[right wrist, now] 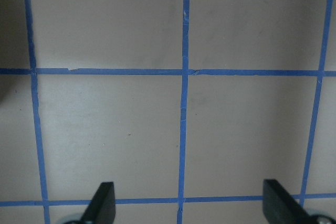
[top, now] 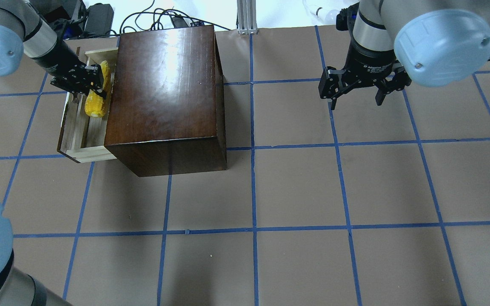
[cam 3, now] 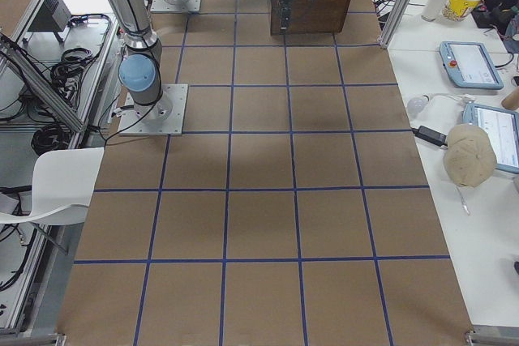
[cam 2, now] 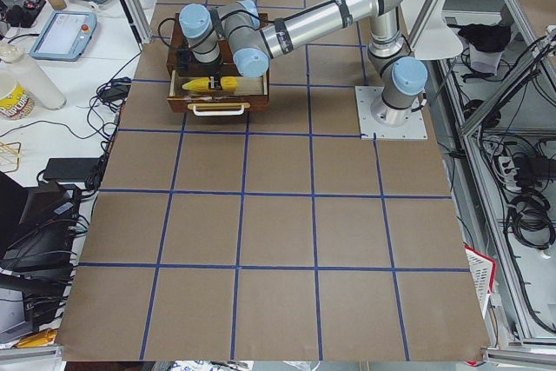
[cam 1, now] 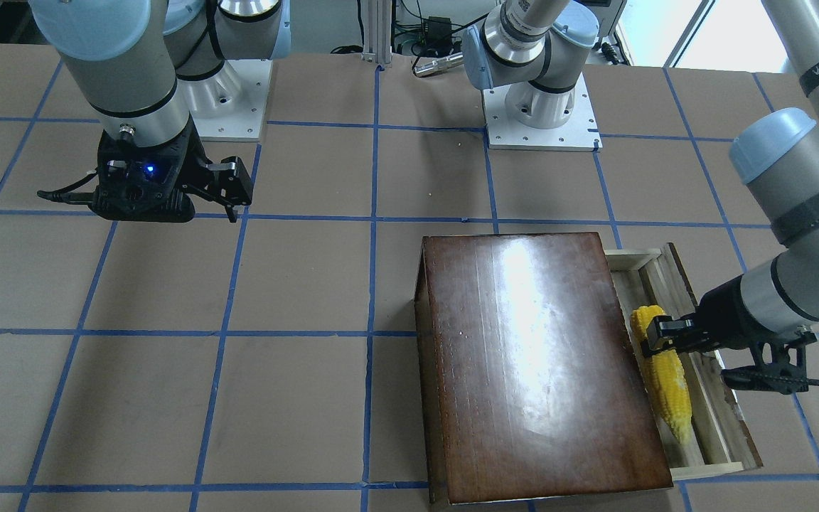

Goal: Open drawer and put corn inside

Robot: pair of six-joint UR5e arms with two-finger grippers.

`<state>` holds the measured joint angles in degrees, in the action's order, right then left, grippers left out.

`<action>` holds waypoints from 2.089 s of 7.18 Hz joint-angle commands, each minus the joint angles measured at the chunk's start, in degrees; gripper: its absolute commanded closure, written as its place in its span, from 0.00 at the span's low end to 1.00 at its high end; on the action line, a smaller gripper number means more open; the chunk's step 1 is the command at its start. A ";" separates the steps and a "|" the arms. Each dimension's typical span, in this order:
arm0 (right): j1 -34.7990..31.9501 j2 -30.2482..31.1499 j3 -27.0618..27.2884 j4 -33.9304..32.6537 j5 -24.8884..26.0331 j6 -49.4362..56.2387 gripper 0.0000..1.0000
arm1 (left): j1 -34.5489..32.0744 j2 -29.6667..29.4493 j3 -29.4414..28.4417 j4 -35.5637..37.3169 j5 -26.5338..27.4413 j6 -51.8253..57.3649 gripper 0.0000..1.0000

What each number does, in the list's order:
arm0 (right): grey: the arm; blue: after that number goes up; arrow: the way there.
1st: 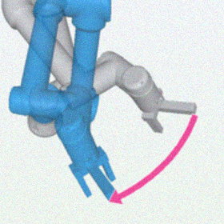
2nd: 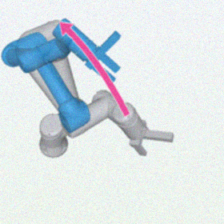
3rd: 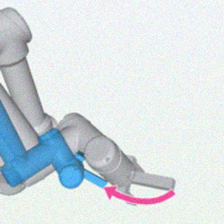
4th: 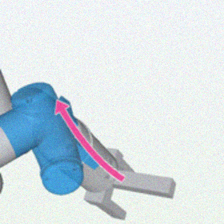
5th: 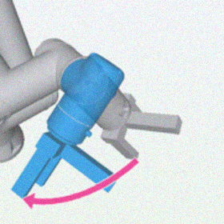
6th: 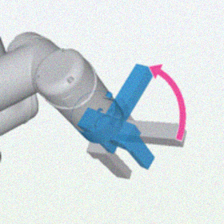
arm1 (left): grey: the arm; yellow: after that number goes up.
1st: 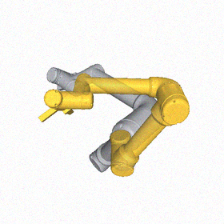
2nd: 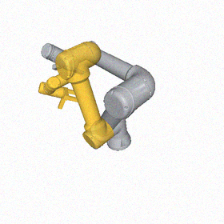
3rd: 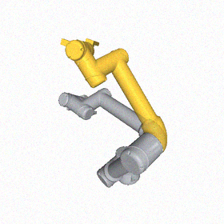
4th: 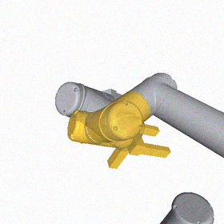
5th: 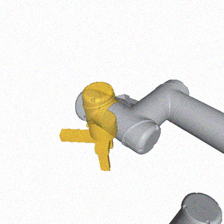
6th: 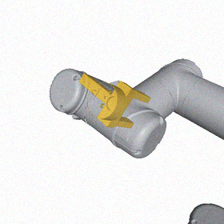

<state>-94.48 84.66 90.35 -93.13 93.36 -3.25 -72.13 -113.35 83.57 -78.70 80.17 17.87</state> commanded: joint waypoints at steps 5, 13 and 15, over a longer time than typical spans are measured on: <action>0.00 -0.02 0.00 -0.03 0.07 0.00 0.00 | 0.06 2.69 -4.09 -5.46 -0.90 -0.73 0.00; 0.00 -0.02 0.00 0.06 -0.11 0.00 0.00 | -16.70 9.54 -8.53 -18.51 8.33 -25.03 0.00; 0.00 -0.02 0.00 0.06 -0.11 0.00 0.00 | -20.05 11.74 -3.96 -17.89 9.20 -24.46 0.00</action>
<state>-94.48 84.64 90.35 -93.08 93.21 -3.25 -89.97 -103.00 76.69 -97.15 88.72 -6.12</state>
